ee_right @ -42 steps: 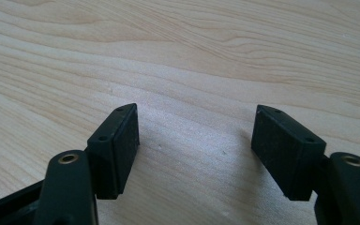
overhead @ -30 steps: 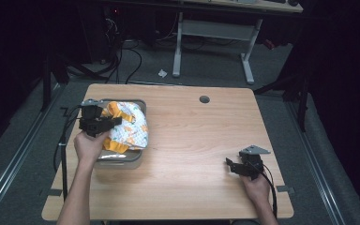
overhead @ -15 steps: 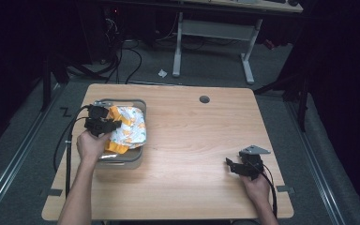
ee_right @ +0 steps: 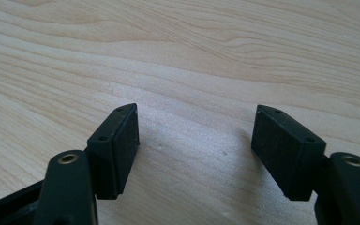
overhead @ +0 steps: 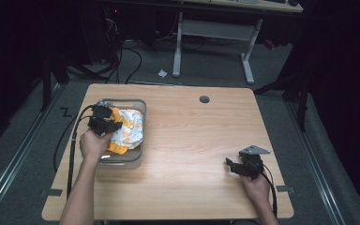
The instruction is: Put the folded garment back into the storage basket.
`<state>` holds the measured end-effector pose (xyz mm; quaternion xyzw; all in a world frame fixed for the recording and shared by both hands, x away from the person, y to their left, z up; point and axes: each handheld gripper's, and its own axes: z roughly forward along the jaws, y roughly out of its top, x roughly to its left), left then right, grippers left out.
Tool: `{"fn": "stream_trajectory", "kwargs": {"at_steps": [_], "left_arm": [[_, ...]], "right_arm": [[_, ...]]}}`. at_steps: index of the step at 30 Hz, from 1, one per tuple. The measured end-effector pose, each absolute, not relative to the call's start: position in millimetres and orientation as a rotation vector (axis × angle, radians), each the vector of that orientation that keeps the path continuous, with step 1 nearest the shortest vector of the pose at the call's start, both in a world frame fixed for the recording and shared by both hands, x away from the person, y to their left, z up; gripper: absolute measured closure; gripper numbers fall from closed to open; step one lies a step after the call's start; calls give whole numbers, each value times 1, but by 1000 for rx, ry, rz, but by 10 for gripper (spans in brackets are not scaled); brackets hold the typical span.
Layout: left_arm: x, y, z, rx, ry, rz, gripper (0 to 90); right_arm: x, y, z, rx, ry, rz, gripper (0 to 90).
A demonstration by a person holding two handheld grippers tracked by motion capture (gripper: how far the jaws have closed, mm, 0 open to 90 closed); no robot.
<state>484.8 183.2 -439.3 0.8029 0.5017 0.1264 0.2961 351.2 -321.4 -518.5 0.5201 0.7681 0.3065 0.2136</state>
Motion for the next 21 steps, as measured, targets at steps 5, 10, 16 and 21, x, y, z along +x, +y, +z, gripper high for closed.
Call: {"fn": "stream_trajectory", "kwargs": {"at_steps": [5, 10, 16, 21], "left_arm": [[488, 183, -445, 2161, 1365, 332, 716], [490, 179, -448, 2153, 1379, 305, 712], [490, 177, -449, 2155, 1408, 319, 640], [491, 184, -440, 2057, 1478, 304, 473]], "right_arm": [[352, -321, -519, 1443, 2129, 849, 327], [352, -321, -519, 1445, 2128, 848, 326], [352, -321, -519, 1445, 2128, 848, 326], [352, -321, -519, 1447, 2126, 848, 326]]}}
